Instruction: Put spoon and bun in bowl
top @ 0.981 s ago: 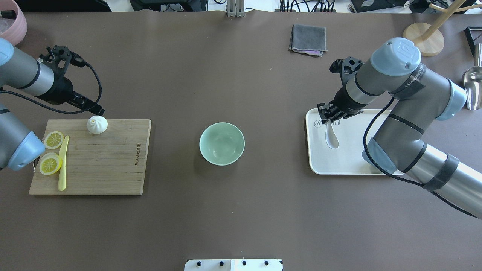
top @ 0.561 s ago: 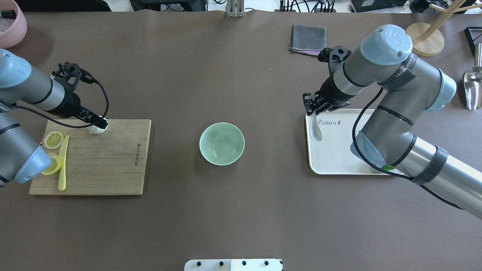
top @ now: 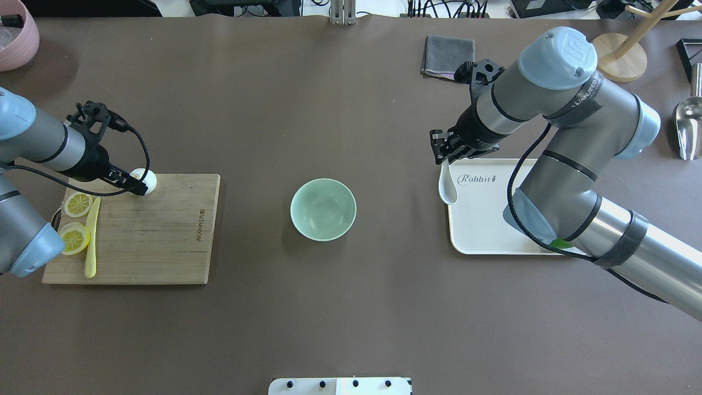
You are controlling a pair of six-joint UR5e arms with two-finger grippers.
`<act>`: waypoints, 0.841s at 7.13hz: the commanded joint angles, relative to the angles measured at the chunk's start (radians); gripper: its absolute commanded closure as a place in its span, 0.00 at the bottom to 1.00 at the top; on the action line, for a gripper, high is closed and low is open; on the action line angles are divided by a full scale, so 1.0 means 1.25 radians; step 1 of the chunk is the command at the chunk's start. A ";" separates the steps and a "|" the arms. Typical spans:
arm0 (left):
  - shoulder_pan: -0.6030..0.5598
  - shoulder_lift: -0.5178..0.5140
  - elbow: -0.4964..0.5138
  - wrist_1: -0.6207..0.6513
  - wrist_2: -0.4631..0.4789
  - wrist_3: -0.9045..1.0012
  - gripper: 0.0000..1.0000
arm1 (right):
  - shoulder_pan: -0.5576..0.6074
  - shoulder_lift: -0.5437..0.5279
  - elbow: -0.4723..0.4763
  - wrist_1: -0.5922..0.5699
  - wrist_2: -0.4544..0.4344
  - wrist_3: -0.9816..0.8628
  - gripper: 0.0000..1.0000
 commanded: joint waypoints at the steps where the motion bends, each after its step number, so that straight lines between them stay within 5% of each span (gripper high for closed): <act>1: 0.001 -0.002 -0.011 -0.001 -0.005 -0.001 1.00 | -0.003 0.055 0.001 -0.062 0.000 0.010 1.00; 6: -0.038 -0.074 -0.033 0.012 -0.008 -0.075 1.00 | -0.071 0.157 -0.041 -0.068 -0.060 0.120 1.00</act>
